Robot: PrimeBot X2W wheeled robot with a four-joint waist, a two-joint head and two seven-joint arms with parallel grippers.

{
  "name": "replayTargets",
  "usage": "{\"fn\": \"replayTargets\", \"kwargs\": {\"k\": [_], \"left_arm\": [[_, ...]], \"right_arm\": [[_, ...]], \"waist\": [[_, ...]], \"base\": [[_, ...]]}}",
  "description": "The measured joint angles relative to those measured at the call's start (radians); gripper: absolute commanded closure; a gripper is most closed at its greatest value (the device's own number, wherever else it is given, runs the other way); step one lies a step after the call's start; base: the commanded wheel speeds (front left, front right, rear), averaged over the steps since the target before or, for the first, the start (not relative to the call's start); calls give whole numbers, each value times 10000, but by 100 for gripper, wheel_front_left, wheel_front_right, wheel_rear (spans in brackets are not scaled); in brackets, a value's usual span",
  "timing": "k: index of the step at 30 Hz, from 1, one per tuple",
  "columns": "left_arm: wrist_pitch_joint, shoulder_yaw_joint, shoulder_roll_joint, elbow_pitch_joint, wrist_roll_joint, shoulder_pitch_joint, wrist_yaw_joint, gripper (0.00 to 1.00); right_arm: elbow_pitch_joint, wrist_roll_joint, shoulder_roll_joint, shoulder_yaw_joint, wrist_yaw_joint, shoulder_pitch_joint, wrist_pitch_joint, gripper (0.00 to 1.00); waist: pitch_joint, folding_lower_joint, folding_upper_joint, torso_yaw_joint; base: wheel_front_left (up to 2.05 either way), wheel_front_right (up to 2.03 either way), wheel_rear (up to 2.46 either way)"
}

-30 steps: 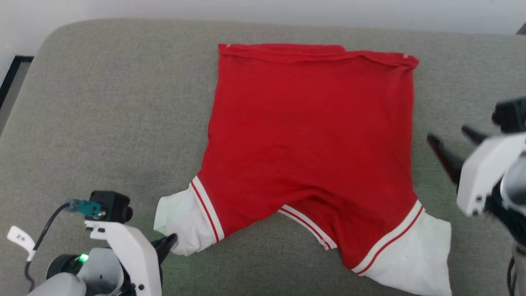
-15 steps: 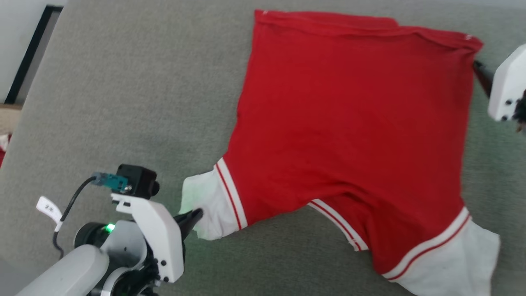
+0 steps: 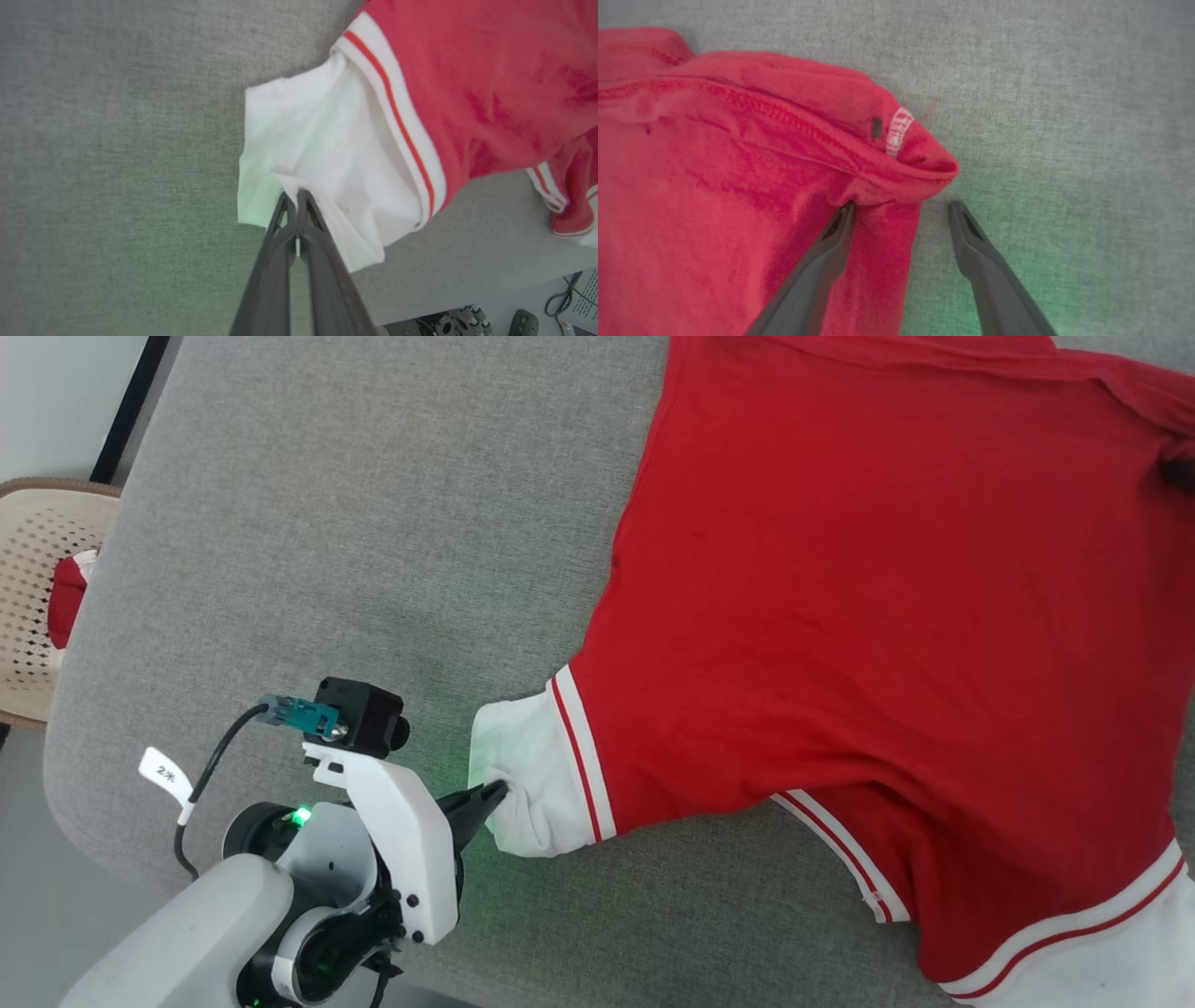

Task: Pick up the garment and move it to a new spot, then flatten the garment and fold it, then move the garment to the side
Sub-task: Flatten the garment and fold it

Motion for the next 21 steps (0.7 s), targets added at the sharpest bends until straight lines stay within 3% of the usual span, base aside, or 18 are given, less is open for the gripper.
{"fn": "replayTargets", "kwargs": {"k": [1,2,7,12,16,21], "left_arm": [[-13,-4,-29,65,-2,-4,-38,100],[-38,2,-67,150,-10,-5,-50,100],[-159,102,-96,364,-102,-1,-117,100],[-307,282,176,410,-113,59,-29,100],[-393,472,499,314,-163,300,150,100],[-454,660,817,121,-201,534,370,100]], "right_arm": [[159,-98,-17,42,-2,-109,127,56],[263,-157,-33,56,-2,-180,207,100],[512,-439,119,284,6,-300,376,100],[-88,167,366,1747,-12,213,213,100],[-1471,1521,263,3150,-12,1364,194,100],[-3925,3308,-291,4128,2,3323,851,100]], "waist": [[14,0,0,34],[11,0,0,35],[-92,0,-1,-190],[-324,0,-1,-649],[-575,0,-1,-1142],[-919,0,-1,-1798]], "base": [[0,0,0],[0,0,0],[0,0,0],[0,0,0],[0,0,0],[0,0,0]]}}
